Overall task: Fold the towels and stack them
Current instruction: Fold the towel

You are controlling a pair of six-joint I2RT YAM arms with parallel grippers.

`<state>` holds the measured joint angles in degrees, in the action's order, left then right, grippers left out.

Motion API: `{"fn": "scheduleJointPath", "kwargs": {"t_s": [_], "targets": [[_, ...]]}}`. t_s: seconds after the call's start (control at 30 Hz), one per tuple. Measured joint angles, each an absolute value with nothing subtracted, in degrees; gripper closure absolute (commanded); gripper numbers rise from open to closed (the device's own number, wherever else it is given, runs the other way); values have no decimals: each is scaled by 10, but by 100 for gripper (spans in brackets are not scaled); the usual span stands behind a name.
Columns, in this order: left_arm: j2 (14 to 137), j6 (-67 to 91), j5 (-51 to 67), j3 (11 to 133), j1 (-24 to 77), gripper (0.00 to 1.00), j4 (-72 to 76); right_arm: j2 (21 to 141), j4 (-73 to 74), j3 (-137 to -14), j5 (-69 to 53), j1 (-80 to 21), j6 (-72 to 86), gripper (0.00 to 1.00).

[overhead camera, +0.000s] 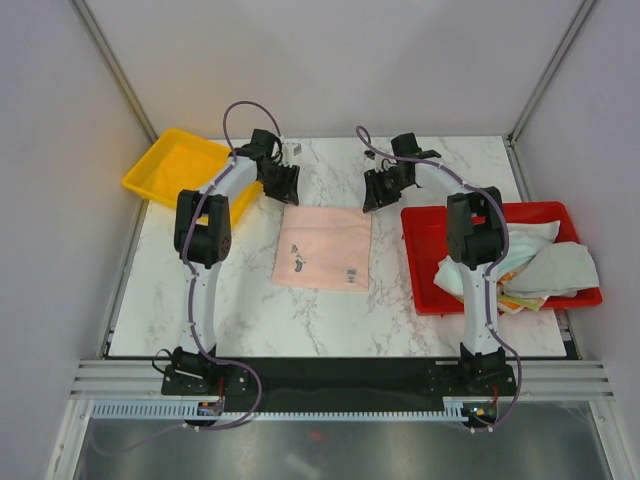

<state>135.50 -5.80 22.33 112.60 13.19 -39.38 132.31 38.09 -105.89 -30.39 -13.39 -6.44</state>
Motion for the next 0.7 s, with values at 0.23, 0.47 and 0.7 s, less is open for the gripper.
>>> {"fn": "scheduleJointPath", "kwargs": {"t_s": [0.23, 0.47, 0.7], "targets": [[1355, -70, 226, 1126, 132, 51, -400, 1328, 384, -1069, -309, -134, -69, 59], [1352, -81, 226, 1122, 131, 51, -404, 1339, 385, -1070, -319, -133, -70, 71], [1345, -87, 225, 1113, 128, 67, -413, 1343, 386, -1070, -319, -133, -69, 92]]}}
